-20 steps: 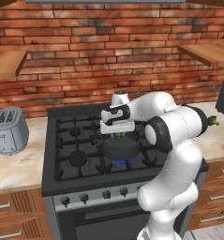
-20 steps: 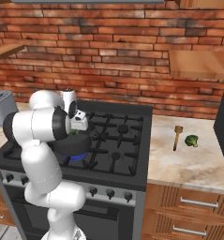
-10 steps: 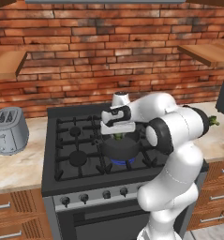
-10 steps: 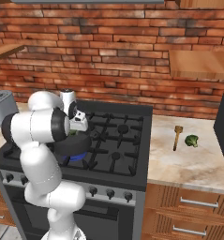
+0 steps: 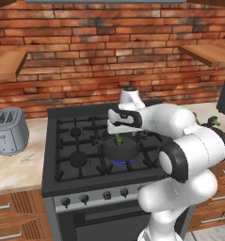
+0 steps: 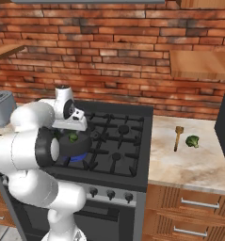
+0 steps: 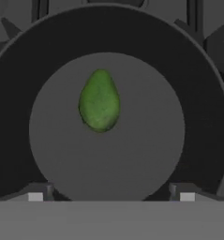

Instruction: Put the avocado and broccoli in the pot. Retrieve the spatula and lightly stir the vegetables in the pot.

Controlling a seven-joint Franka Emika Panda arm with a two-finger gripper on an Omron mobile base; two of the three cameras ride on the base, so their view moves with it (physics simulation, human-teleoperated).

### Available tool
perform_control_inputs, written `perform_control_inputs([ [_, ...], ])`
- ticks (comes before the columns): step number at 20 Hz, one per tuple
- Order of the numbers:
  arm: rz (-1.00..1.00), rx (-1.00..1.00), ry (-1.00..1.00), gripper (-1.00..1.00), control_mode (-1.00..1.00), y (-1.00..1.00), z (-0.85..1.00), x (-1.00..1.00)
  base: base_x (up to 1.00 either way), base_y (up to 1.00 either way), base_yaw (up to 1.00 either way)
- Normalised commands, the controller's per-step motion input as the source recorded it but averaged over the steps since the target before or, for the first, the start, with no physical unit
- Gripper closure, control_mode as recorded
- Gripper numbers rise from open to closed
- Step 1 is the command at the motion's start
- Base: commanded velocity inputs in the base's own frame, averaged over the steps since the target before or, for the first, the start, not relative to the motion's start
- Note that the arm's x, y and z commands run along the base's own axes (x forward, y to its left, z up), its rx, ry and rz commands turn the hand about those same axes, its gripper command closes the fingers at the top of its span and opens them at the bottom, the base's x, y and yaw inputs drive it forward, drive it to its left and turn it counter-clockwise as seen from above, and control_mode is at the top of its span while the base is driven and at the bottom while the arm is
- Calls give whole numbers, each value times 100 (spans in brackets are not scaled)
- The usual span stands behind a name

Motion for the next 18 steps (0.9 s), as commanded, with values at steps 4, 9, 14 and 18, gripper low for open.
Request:
perform_control_inputs([
  [4, 1, 0, -14, -100, -100, 0, 73, -100, 0, 0, 0],
  [9, 3, 0, -15, -100, -100, 0, 62, -100, 0, 0, 0],
  [14, 0, 0, -15, -100, -100, -6, 45, -100, 0, 0, 0],
  [18, 0, 0, -14, -100, -100, -8, 14, -55, 0, 0, 0],
])
